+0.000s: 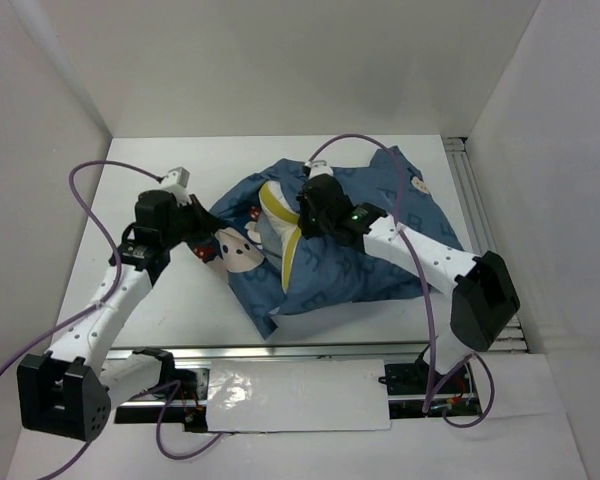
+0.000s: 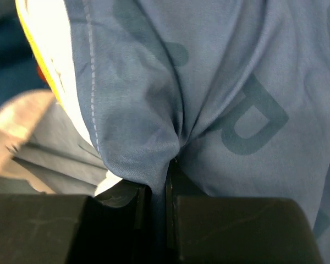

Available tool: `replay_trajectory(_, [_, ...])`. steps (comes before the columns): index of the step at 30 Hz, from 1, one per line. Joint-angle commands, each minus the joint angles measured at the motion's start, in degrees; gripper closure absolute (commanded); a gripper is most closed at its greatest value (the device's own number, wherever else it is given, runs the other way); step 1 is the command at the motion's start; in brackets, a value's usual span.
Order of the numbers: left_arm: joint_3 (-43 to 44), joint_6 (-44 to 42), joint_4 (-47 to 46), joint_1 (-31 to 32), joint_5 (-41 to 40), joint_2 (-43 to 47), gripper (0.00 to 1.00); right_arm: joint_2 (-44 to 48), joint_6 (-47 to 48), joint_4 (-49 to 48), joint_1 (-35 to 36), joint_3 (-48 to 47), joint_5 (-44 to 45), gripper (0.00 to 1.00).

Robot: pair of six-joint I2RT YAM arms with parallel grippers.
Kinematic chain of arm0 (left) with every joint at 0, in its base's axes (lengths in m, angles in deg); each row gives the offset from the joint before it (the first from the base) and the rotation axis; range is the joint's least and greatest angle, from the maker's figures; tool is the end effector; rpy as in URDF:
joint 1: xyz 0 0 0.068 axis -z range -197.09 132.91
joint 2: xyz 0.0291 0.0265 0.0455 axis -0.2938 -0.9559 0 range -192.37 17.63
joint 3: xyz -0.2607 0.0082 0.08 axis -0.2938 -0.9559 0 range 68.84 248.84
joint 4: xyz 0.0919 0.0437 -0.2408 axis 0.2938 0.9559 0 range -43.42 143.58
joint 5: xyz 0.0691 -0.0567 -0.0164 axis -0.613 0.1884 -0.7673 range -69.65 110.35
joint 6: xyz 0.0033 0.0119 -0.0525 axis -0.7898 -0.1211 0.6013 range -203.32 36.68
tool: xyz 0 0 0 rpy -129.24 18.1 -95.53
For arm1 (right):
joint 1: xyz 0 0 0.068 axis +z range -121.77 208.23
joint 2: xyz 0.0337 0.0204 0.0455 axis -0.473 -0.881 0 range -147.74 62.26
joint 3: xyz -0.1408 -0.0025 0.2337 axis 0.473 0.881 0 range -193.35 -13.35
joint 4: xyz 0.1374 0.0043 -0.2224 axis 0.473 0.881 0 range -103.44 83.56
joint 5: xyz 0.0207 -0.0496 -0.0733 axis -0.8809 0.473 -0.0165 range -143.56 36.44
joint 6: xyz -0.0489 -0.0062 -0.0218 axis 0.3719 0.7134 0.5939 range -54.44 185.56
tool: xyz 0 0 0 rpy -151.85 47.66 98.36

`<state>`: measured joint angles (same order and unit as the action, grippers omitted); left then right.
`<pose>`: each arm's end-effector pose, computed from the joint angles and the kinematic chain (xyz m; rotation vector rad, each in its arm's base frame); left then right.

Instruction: Put the pillow into the pillowcase

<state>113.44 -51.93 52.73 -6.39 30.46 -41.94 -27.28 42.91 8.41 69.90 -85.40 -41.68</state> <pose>0.2349 -0.0508 0.2966 -0.2383 1.9764 -0.6534 0.2691 0.2297 0.2922 -0.2638 2.2511 0.3709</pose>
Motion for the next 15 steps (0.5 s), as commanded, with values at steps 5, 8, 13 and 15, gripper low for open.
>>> replay_trajectory(5, [15.1,1.1,-5.1,-15.7,13.0,-7.2,1.00,-18.0,9.4,11.9,4.6,-1.9,14.1,1.00])
replay_trajectory(8, [20.2,1.6,-5.1,-17.3,17.9,-10.4,1.00,-24.3,11.0,11.6,6.7,-3.4,14.6,1.00])
replay_trajectory(13, [26.9,-2.0,3.6,-14.7,14.8,-16.8,1.00,-28.1,13.1,8.1,6.7,-6.7,4.0,1.00])
replay_trajectory(15, [25.9,-2.6,7.8,-12.9,5.3,-17.9,1.00,-28.9,12.4,7.2,6.7,-8.9,0.7,1.00])
